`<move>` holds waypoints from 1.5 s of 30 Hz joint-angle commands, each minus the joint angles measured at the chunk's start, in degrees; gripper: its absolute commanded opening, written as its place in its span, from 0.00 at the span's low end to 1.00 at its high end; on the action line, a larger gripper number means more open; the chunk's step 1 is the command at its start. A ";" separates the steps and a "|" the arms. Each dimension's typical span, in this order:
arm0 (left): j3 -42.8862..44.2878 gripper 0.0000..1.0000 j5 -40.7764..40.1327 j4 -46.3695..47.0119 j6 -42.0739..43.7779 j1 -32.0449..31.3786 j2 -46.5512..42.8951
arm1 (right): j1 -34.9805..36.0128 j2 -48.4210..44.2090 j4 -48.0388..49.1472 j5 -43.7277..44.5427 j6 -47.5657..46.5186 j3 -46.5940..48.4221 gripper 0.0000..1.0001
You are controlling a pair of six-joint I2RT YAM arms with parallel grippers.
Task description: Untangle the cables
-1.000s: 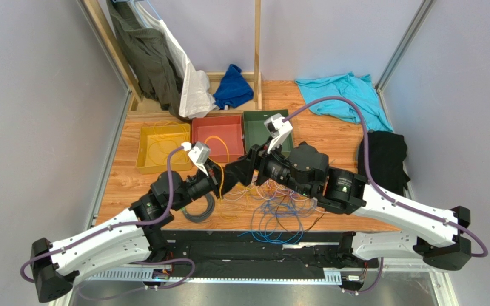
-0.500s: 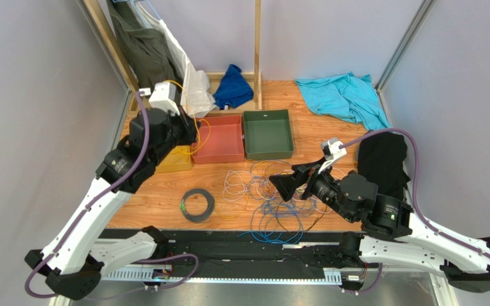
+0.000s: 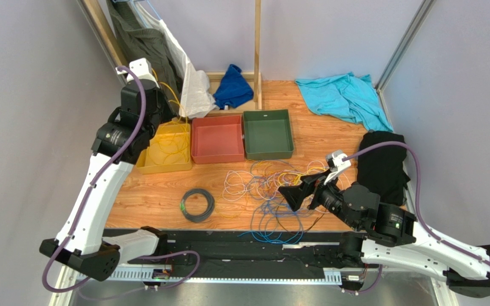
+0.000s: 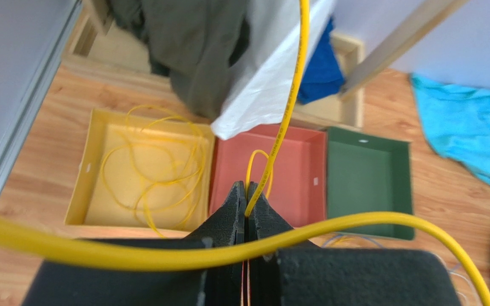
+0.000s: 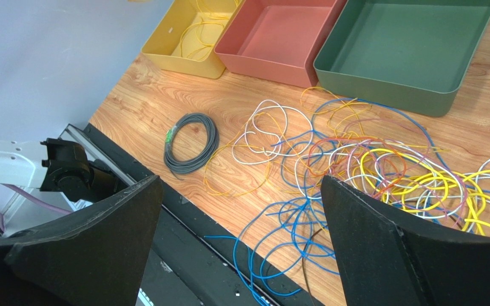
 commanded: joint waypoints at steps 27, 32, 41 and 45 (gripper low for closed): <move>-12.73 0.00 10.30 11.33 1.07 23.07 26.07 | -0.13 -0.78 2.38 3.34 -1.44 -6.53 1.00; -14.57 0.39 10.04 8.95 -0.68 23.16 25.90 | -0.04 -0.52 3.00 2.90 -1.44 -6.62 1.00; -16.60 0.97 7.40 5.53 -1.30 23.07 20.36 | -0.13 -2.19 2.74 2.37 -0.47 -7.41 1.00; -18.00 0.96 10.72 4.29 -2.96 23.07 14.93 | -0.21 -2.54 2.74 2.46 -0.12 -8.20 1.00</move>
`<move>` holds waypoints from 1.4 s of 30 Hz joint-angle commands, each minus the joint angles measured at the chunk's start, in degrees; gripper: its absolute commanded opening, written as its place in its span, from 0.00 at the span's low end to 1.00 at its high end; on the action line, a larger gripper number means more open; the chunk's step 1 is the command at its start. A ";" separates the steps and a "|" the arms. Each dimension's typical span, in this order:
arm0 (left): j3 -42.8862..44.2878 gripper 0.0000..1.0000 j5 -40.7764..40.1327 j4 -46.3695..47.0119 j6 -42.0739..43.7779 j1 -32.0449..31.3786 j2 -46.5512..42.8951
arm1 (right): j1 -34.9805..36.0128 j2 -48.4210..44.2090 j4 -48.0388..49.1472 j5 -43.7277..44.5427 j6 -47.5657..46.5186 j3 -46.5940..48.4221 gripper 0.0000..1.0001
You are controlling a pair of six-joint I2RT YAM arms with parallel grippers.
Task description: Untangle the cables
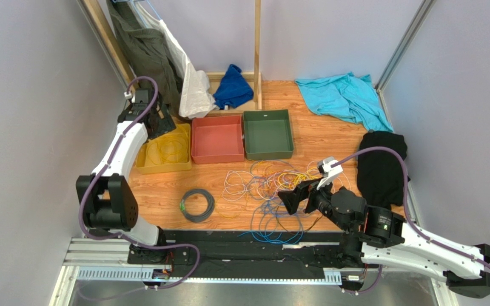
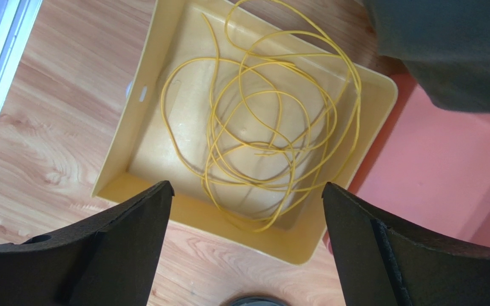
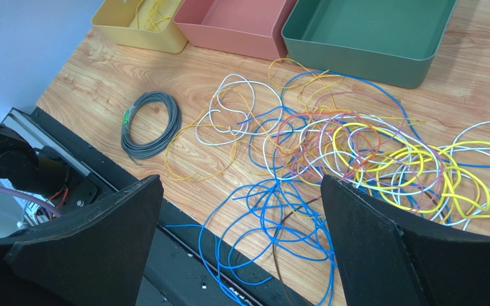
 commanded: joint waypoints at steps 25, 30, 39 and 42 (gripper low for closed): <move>-39.07 0.85 -4.98 16.01 -25.06 -62.06 -29.54 | -4.60 36.72 9.04 9.51 9.34 -0.13 0.97; -43.63 0.85 -4.90 17.86 -25.85 -63.12 -34.26 | -8.30 38.14 13.44 6.87 9.61 -1.72 0.84; -47.16 0.84 -3.94 18.30 -26.29 -63.03 -39.55 | -7.87 43.33 13.26 1.94 7.15 1.36 0.53; -47.86 0.84 -3.67 18.47 -26.56 -63.03 -40.26 | -5.40 44.90 13.09 3.00 8.11 0.66 0.59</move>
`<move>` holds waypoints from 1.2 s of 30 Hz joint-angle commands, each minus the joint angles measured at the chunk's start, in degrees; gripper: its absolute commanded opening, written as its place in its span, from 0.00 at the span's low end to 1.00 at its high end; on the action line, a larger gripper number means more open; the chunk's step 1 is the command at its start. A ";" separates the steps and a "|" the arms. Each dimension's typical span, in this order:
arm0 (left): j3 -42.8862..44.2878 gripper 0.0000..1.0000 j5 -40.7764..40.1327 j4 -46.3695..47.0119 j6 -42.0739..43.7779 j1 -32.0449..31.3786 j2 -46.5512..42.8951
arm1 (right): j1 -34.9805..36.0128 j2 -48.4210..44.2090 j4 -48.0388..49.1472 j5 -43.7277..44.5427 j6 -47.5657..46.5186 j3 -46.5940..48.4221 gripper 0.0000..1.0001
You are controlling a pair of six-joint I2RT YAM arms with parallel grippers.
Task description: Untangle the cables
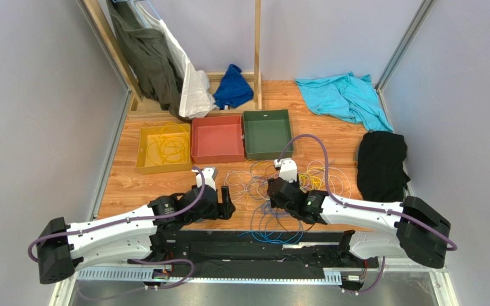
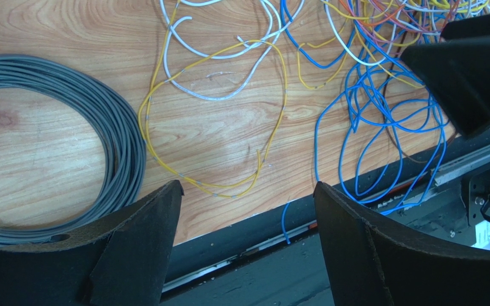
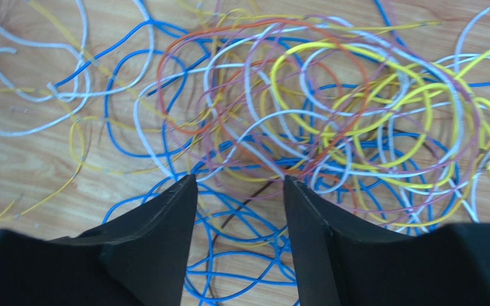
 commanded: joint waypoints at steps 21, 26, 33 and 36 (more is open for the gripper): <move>-1.01 0.84 -0.46 0.48 -2.06 -0.19 -2.34 | 5.98 5.41 -1.80 6.43 0.93 4.66 0.00; -0.83 0.84 -2.48 -0.67 -1.09 -0.19 -8.13 | 11.52 -11.81 -10.95 14.35 -4.50 15.18 0.00; 2.68 0.84 -3.10 -0.40 3.64 -0.19 -11.30 | 13.89 -19.24 -18.95 13.92 -14.52 36.09 0.00; 5.05 0.84 -1.69 1.88 9.44 -0.28 -11.83 | 15.47 -19.24 -21.76 12.78 -15.59 42.88 0.00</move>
